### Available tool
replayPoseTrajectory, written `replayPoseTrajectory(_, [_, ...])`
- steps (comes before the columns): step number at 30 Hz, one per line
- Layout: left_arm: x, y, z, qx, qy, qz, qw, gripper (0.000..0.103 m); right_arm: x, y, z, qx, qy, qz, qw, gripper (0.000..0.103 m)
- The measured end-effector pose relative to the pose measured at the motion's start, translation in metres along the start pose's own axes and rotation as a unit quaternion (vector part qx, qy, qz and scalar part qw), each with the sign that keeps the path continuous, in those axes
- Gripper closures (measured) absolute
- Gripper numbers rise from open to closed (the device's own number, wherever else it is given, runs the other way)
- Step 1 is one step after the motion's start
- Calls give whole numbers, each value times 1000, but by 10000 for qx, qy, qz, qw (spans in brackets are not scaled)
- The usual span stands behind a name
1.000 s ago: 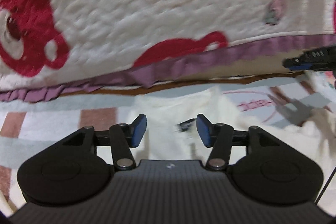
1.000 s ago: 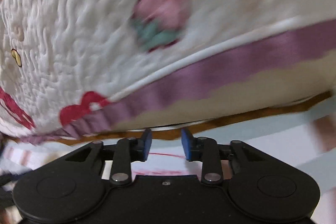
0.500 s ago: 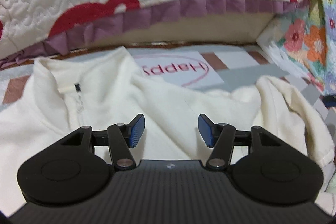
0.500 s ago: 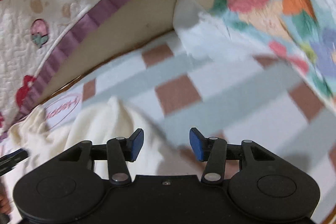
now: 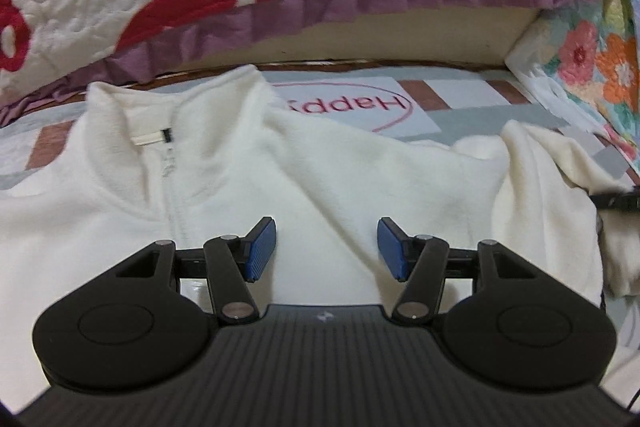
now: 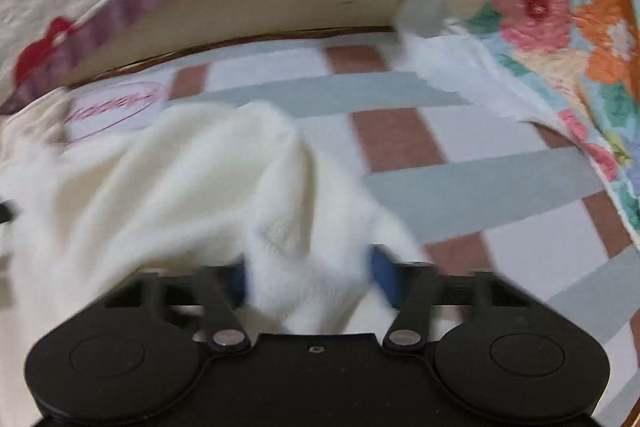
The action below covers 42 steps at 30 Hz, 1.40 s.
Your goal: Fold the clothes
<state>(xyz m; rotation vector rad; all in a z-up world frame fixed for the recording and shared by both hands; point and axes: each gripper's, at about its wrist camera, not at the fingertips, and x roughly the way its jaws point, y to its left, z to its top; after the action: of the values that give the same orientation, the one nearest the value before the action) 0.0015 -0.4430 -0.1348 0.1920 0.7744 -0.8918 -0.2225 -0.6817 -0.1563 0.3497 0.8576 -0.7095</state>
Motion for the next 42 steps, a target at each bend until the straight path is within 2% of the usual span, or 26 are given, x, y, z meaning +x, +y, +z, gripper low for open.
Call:
replayPoseTrajectory(2, [-1,3,1,-42,-36,-20,10000,48,-2,-15,14,-14,-120,-233,9997,91])
replayPoseTrajectory(8, [9,-1,6,55,-114,-35,9999,48,-12,-56,58,-464,-117,-902,9948,94])
replayPoseTrajectory(16, [31,-11,2,110,50,14,9999,46,-26,-110,118,-1058,-112,-1785,9782,94])
replayPoseTrajectory(19, [33,-16,2,298,41,112,9995,46,-11,-117,120,-1079,119,-1939,9750,94])
replayPoseTrajectory(21, [34,-14,3,299,39,182,9994,46,3,-127,120,-840,401,-1890,9775,94])
replayPoseTrajectory(22, [35,-12,5,256,40,198,9995,46,9,-132,120,-712,550,-1856,9785,90])
replayPoseTrajectory(23, [35,-11,6,202,41,208,9996,46,12,-138,119,-501,528,-1797,9810,70])
replayPoseTrajectory(24, [36,-9,7,148,43,218,9996,46,14,-144,118,-268,461,-1730,9835,58])
replayPoseTrajectory(25, [36,-9,8,135,42,236,9996,46,12,-152,117,43,298,-1647,9859,40])
replayPoseTrajectory(27, [36,-10,8,139,36,278,9995,46,4,-171,109,823,-38,-1275,9884,37])
replayPoseTrajectory(30, [38,-13,8,131,24,366,9992,45,3,-199,86,1902,-229,-701,9790,37])
replayPoseTrajectory(33, [39,-16,11,36,25,454,9990,45,10,-221,70,2823,-61,-16,9593,35])
replayPoseTrajectory(34, [40,-17,12,10,30,481,9988,45,13,-225,68,2950,101,259,9551,35])
replayPoseTrajectory(36, [41,-17,14,-9,49,518,9986,45,18,-225,75,2667,597,582,9602,35])
replayPoseTrajectory(39, [38,-18,15,-89,80,496,9987,45,12,-204,95,1345,965,237,9859,35])
replayPoseTrajectory(42, [28,-23,15,-236,21,128,9996,45,-13,-199,105,970,358,344,9940,35])
